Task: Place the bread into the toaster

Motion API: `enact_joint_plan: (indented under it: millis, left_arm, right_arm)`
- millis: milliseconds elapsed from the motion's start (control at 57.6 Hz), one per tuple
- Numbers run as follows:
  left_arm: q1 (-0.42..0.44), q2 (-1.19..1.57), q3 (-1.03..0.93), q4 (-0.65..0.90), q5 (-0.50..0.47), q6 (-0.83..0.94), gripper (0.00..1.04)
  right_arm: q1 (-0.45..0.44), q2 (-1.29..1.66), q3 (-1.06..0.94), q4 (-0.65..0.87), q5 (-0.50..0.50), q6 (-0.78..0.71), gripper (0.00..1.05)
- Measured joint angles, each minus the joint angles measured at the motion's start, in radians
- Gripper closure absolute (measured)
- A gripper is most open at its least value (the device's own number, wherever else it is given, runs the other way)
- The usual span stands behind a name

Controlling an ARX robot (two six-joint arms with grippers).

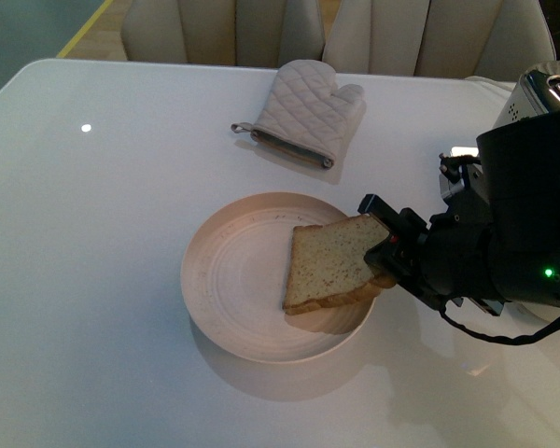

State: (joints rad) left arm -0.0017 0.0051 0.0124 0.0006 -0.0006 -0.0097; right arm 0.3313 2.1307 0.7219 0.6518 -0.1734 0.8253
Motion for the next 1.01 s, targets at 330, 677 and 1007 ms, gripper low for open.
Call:
enact_joint_plan:
  millis: [330,677,1007]
  left_arm:
    - [0.000,0.000,0.000,0.000,0.000,0.000,0.07]
    - [0.000,0.000,0.000,0.000,0.000,0.000,0.07]
    - [0.000,0.000,0.000,0.000,0.000,0.000,0.07]
  right_arm:
    - [-0.018,-0.341,-0.029,-0.066,0.075,-0.108,1.01]
    - [-0.252,-0.754,0.109,-0.383,0.136,-0.595,1.01]
    - [-0.424,-0.764,0.133,-0.465,0.106,-0.987,1.01]
